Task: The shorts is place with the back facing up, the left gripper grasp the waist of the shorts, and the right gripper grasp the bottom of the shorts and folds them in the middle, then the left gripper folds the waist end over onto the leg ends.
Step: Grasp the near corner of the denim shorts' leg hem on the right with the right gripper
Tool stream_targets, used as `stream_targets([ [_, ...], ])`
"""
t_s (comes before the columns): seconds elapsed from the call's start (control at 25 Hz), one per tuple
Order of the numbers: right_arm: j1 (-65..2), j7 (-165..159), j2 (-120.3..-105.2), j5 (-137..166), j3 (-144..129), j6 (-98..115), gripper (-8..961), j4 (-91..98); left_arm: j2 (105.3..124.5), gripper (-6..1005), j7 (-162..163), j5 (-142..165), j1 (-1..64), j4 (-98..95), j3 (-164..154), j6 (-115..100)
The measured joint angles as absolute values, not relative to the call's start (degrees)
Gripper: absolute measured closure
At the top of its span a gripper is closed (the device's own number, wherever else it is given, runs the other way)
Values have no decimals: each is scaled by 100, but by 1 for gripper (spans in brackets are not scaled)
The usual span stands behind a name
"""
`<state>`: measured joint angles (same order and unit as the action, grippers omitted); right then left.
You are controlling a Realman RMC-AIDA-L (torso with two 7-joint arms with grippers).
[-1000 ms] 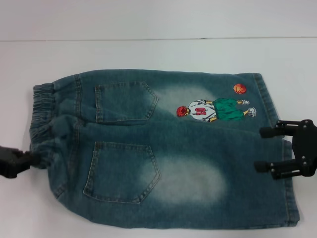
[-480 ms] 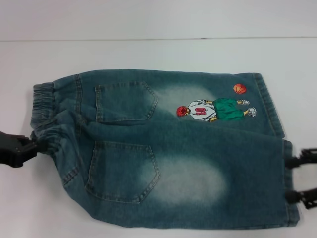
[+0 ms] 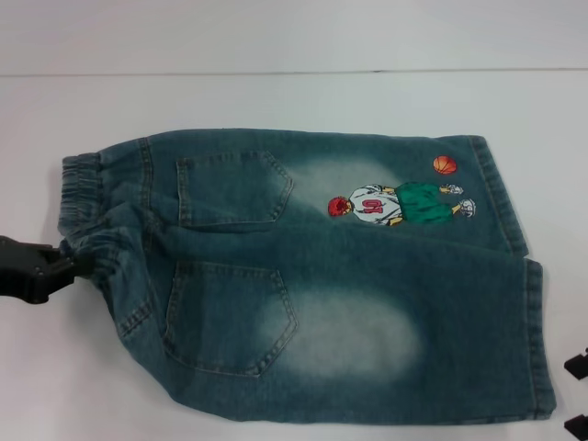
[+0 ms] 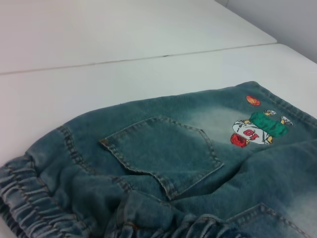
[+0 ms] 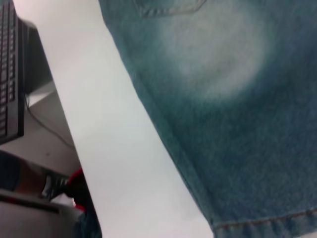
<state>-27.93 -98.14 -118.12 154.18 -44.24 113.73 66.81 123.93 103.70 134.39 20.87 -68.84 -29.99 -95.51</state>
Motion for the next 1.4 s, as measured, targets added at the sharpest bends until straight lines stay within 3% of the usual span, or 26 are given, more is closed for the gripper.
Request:
stream_targets([
  [0.52,-3035,-10063,-11936,15809,-5033,11104,53,6165,12402,930,10357,13438,2098,-6846,-3059,-9579],
  [1.32,-3035,-9796,-11976,15418,-5100,10828,81,5890,12400,930,10339,13439,2050,-6845,-3084,-9545],
  [1.4,-2968,-9784,-11982,15389,-5138,10822,159,6009,12397,930,10336,13439,2051,-6836,-3083,-9538],
])
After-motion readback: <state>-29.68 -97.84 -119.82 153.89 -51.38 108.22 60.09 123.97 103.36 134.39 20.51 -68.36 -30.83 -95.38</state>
